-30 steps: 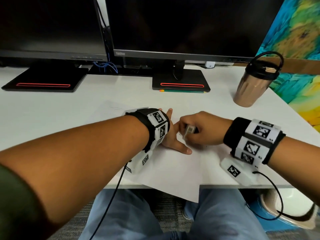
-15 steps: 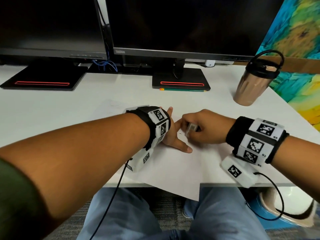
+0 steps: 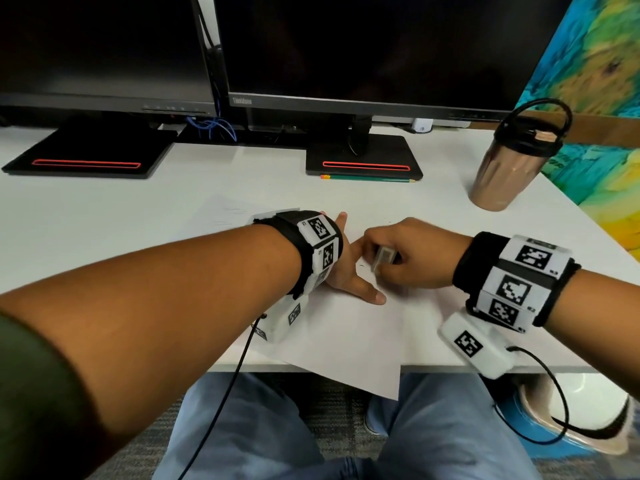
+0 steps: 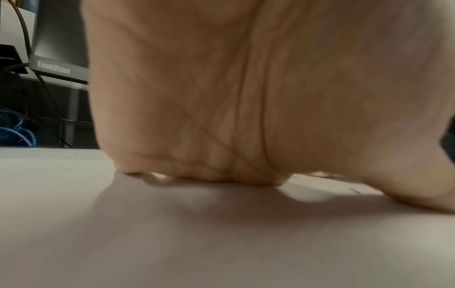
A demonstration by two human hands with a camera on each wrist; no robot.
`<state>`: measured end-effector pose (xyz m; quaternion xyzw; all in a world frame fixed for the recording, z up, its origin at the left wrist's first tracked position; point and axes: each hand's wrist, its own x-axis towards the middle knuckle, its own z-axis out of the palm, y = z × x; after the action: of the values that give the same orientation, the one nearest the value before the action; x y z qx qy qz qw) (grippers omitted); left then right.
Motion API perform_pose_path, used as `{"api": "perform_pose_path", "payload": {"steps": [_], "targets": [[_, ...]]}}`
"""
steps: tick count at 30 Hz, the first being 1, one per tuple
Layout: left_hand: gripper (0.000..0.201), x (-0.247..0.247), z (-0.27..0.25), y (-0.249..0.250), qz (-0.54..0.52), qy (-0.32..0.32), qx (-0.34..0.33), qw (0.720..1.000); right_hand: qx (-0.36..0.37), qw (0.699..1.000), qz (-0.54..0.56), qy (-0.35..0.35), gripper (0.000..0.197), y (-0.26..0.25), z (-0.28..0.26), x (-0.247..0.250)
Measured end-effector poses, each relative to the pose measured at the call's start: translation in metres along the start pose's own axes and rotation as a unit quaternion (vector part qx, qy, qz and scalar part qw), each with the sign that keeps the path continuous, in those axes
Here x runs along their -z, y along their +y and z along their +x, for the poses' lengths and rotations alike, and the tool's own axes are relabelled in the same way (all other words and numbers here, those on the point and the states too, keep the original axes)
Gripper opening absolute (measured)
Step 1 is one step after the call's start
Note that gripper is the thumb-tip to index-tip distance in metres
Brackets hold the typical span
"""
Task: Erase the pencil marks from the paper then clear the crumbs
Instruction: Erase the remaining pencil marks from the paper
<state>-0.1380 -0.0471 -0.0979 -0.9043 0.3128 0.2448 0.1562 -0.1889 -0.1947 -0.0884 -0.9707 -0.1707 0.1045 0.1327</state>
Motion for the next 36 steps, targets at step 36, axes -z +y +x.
{"api": "perform_pose_path", "payload": {"steps": [36], "targets": [[0.125,-0.018,-0.007,-0.003,-0.115,-0.002,0.091,0.989,-0.007,0.998,-0.067,0.001,0.007,0.002,0.031,0.038]]}}
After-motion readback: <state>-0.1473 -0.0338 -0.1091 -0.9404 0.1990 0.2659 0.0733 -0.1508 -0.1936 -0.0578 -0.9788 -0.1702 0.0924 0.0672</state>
